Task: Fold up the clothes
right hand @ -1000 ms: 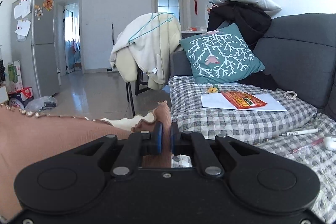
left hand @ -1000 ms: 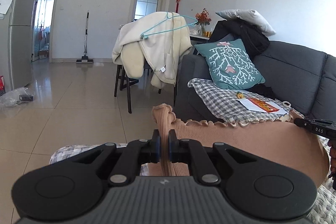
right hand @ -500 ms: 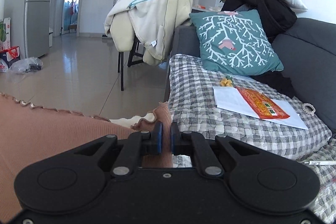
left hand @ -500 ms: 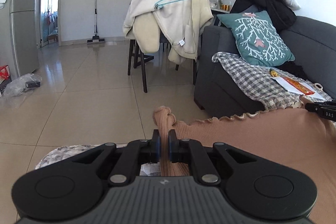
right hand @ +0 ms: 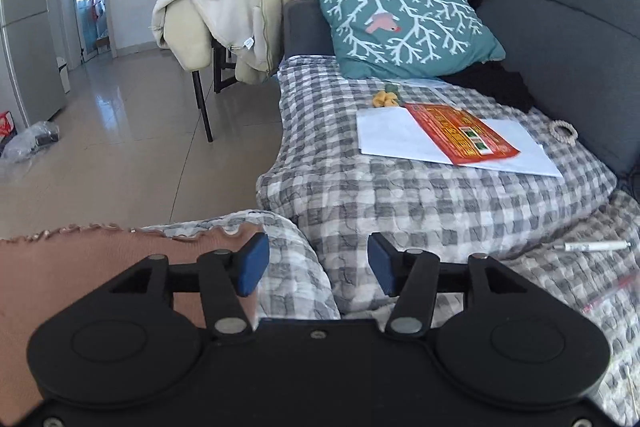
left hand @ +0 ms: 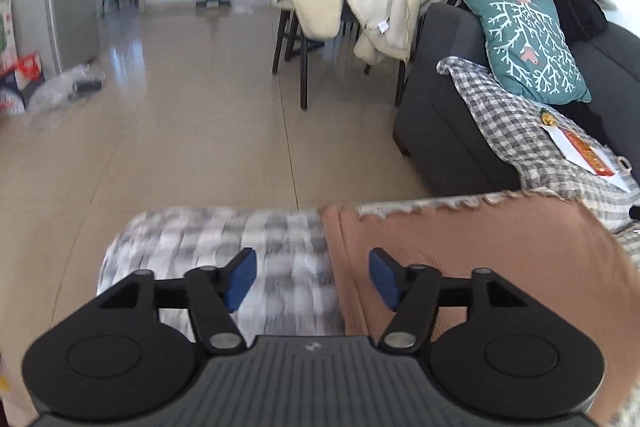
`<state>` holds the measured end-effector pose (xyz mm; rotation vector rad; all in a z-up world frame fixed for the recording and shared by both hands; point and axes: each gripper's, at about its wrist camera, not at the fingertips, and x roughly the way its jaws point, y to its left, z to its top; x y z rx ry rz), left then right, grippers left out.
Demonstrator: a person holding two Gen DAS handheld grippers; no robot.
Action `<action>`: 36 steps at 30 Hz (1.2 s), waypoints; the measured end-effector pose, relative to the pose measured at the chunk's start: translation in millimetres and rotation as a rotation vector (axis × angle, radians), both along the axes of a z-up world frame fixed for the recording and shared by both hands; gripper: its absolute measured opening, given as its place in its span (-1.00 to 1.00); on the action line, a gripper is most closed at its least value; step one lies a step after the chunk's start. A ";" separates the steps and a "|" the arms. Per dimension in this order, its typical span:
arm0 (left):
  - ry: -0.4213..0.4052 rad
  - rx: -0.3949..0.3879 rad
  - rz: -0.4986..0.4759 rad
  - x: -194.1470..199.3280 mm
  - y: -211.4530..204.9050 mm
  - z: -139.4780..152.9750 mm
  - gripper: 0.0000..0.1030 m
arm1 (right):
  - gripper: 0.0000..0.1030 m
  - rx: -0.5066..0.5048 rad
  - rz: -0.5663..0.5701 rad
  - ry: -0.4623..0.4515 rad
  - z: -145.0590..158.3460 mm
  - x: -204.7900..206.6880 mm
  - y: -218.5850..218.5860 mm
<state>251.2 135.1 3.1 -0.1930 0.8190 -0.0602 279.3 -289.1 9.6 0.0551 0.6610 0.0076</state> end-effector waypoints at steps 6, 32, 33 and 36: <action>0.146 -0.261 -0.016 -58.3 23.9 7.8 0.49 | 0.20 0.251 0.046 0.200 7.1 -68.3 -31.8; 0.058 -0.538 0.020 -94.6 21.0 -33.3 -0.65 | -0.68 0.235 -0.048 0.045 -22.8 -116.9 37.2; 0.042 -0.525 0.019 -98.8 22.4 -25.7 -0.66 | -0.70 0.239 -0.049 0.038 -19.8 -118.0 37.3; 0.027 -0.495 0.031 -116.6 31.5 -3.2 -0.66 | -0.71 0.321 -0.034 0.041 4.4 -132.4 33.3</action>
